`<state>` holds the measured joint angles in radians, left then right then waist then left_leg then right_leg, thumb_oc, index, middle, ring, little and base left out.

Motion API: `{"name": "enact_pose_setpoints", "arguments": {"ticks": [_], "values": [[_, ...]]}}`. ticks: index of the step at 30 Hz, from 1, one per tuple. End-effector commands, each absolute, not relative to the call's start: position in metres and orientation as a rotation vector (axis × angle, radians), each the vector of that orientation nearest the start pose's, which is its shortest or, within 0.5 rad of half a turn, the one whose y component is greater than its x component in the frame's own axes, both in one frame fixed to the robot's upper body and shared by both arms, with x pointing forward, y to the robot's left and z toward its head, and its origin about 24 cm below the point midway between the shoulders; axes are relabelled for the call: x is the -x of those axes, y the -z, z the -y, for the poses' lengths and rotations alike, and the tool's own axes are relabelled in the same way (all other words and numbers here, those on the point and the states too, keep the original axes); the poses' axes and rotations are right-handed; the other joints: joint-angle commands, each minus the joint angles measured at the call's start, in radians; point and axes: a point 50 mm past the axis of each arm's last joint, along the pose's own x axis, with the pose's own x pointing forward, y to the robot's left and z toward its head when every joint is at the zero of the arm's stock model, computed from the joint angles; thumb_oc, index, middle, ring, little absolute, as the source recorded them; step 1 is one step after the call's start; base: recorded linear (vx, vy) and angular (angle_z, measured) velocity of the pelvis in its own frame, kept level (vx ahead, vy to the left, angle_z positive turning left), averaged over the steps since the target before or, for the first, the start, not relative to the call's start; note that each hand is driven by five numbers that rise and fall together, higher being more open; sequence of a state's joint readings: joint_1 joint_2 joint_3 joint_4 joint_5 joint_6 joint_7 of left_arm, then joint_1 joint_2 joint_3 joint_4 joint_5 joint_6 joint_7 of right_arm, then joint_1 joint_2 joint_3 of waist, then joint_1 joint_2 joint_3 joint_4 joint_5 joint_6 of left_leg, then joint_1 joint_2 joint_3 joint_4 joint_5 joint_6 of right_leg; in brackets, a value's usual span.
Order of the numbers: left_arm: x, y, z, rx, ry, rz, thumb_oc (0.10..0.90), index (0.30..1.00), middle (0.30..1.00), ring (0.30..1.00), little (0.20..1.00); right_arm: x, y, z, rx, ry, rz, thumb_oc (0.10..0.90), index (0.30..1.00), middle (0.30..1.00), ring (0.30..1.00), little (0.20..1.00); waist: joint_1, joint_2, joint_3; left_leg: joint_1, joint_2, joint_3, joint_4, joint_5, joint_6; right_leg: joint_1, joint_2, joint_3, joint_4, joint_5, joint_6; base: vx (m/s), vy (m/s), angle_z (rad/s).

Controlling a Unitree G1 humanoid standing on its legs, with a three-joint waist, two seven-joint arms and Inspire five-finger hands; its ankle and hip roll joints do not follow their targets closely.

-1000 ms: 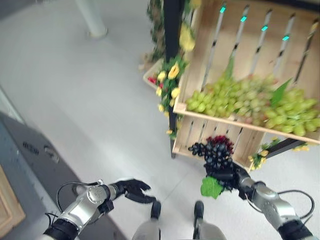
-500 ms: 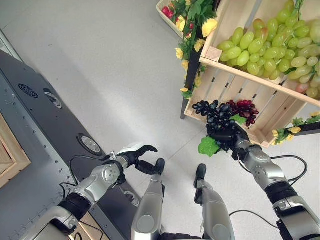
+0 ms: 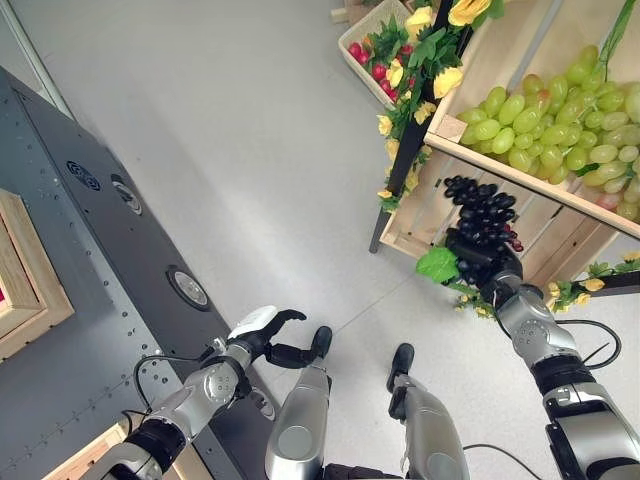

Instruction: Pick up the fruits from the basket on one side to the basket on the other side

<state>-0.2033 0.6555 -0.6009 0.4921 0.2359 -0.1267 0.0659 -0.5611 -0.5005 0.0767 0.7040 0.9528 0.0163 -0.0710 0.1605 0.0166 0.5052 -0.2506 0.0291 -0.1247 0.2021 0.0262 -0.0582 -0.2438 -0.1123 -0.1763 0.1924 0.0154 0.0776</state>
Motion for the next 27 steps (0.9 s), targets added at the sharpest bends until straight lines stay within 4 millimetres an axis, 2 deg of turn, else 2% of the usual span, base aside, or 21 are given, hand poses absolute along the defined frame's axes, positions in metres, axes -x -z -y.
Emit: {"name": "enact_pose_setpoints", "arguments": {"ticks": [1,5,11,16,18,19,23,26,27], "values": [[-0.244,0.024,-0.201,-0.928,0.491,-0.208,0.800,0.900,0.900,0.900,0.900,-0.355,-0.146,0.291,-0.480,0.322,0.199,0.400,0.300,0.300,0.300,0.300,0.003,-0.001,-0.071,-0.064,-0.066,0.040,0.126,-0.068,0.002,0.088,0.011,-0.054,0.072,-0.107,-0.003,0.10,0.006,-0.01],[-0.233,0.033,-0.200,-0.886,0.532,-0.251,0.800,0.900,0.900,0.900,0.900,-0.352,-0.152,0.302,-0.436,0.395,0.229,0.400,0.300,0.300,0.300,0.300,0.008,0.003,-0.077,-0.052,-0.066,0.042,0.133,-0.072,0.003,0.109,0.013,-0.056,0.071,-0.109,-0.004,0.11,-0.001,-0.02],[-0.219,0.044,-0.207,-0.847,0.532,-0.322,0.800,0.900,0.900,0.900,0.900,-0.349,-0.157,0.315,-0.309,0.484,0.213,0.400,0.300,0.300,0.300,0.300,0.017,0.008,-0.079,-0.042,-0.069,0.041,0.141,-0.075,0.002,0.124,0.013,-0.062,0.077,-0.112,-0.003,0.08,-0.018,0.00],[-0.209,0.048,-0.208,-0.878,0.569,-0.326,0.800,0.900,0.900,0.900,0.900,-0.344,-0.151,0.327,0.088,0.570,0.133,0.400,0.300,0.300,0.300,0.300,0.024,0.007,-0.081,-0.028,-0.070,0.041,0.143,-0.076,0.005,0.134,0.014,-0.069,0.080,-0.107,0.001,0.09,-0.025,0.02],[-0.206,0.049,-0.209,-0.882,0.581,-0.331,0.800,0.900,0.900,0.900,0.900,-0.342,-0.156,0.332,0.349,0.616,0.135,0.400,0.300,0.300,0.300,0.300,0.030,0.008,-0.081,-0.024,-0.070,0.039,0.152,-0.078,0.007,0.139,0.016,-0.071,0.088,-0.108,0.003,0.12,-0.017,0.03],[-0.204,0.049,-0.209,-0.885,0.586,-0.331,0.800,0.900,0.900,0.900,0.900,-0.342,-0.157,0.331,0.426,0.614,0.131,0.400,0.300,0.300,0.300,0.300,0.032,0.008,-0.080,-0.023,-0.070,0.039,0.156,-0.079,0.008,0.141,0.016,-0.071,0.091,-0.108,0.004,0.10,-0.011,0.02],[-0.200,0.050,-0.213,-0.882,0.592,-0.348,0.800,0.900,0.900,0.900,0.900,-0.344,-0.160,0.328,0.621,0.608,0.106,0.400,0.300,0.300,0.300,0.300,0.040,0.006,-0.076,-0.024,-0.068,0.038,0.171,-0.083,0.011,0.140,0.018,-0.073,0.103,-0.107,0.010,0.05,-0.024,0.01],[-0.198,0.049,-0.217,-0.883,0.593,-0.359,0.800,0.900,0.900,0.900,0.900,-0.344,-0.158,0.326,0.643,0.607,0.085,0.403,0.305,0.305,0.305,0.305,0.047,-0.001,-0.072,-0.023,-0.066,0.032,0.179,-0.089,0.014,0.139,0.021,-0.075,0.113,-0.108,0.014,0.06,-0.049,0.09],[-0.198,0.048,-0.219,-0.886,0.593,-0.361,0.800,0.900,0.900,0.900,0.900,-0.345,-0.156,0.325,0.632,0.607,0.080,0.543,0.514,0.514,0.514,0.514,0.051,-0.006,-0.069,-0.024,-0.065,0.030,0.182,-0.091,0.015,0.138,0.023,-0.077,0.116,-0.107,0.016,0.04,-0.060,0.09]]}}
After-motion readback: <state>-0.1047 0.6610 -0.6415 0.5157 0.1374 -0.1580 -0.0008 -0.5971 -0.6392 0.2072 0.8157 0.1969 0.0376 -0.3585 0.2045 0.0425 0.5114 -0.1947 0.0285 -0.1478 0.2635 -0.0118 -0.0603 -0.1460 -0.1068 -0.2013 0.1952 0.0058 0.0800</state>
